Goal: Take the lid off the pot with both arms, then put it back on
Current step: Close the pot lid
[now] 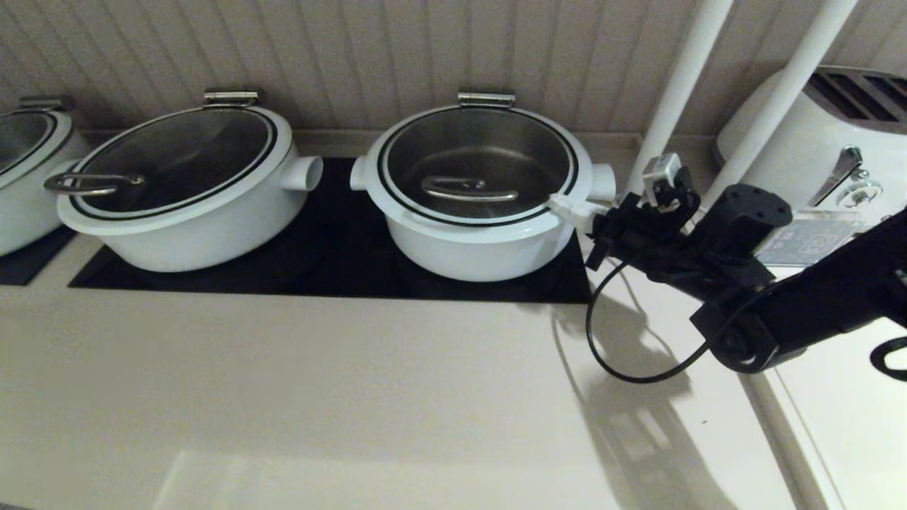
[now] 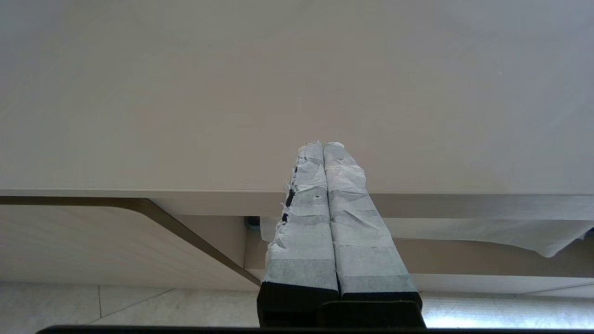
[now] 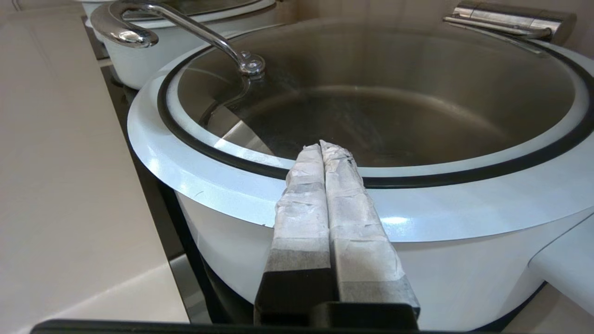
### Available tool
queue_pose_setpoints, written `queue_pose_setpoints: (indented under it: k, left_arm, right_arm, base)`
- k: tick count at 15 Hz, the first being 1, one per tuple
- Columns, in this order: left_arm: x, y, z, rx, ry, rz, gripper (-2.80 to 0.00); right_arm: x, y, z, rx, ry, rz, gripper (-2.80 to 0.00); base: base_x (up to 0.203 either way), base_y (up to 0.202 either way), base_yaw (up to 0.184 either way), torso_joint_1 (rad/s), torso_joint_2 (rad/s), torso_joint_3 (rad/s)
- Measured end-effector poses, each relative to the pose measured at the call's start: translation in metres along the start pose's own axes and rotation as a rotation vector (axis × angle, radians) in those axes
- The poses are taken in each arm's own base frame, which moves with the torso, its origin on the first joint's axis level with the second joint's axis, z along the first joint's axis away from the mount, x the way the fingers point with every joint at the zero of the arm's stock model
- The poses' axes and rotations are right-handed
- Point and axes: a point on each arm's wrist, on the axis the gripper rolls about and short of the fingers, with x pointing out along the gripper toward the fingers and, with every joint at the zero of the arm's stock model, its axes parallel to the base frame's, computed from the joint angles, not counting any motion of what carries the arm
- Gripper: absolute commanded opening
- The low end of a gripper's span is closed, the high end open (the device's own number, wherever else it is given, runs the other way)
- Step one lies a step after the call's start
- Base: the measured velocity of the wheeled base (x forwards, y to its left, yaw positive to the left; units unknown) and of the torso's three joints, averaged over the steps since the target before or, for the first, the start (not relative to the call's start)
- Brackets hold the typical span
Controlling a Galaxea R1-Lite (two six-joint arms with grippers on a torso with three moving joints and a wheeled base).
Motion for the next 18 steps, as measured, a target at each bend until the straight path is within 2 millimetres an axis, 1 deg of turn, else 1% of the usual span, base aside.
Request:
queue_pose_setpoints:
  k: [7, 11, 14, 18]
  left_arm:
    - [0.000, 0.000, 0.000, 0.000, 0.000, 0.000, -2.80]
    - [0.000, 0.000, 0.000, 0.000, 0.000, 0.000, -2.80]
    - [0.000, 0.000, 0.000, 0.000, 0.000, 0.000, -2.80]
    - [0.000, 0.000, 0.000, 0.000, 0.000, 0.000, -2.80]
  right_arm:
    - [0.000, 0.000, -0.004, 0.007, 0.010, -0.001, -2.80]
    - [-0.001, 0.000, 0.000, 0.004, 0.008, -0.003, -2.80]
    - [-0.004, -0.002, 0.011, -0.005, 0.001, -0.012, -2.80]
    - [-0.020, -0.002, 0.039, -0.025, -0.006, -0.037, -2.80]
  base:
    - [0.000, 0.000, 0.000, 0.000, 0.00, 0.000]
    - [0.000, 0.000, 0.000, 0.000, 0.00, 0.000]
    - [0.000, 0.000, 0.000, 0.000, 0.00, 0.000]
    - [0.000, 0.000, 0.000, 0.000, 0.00, 0.000]
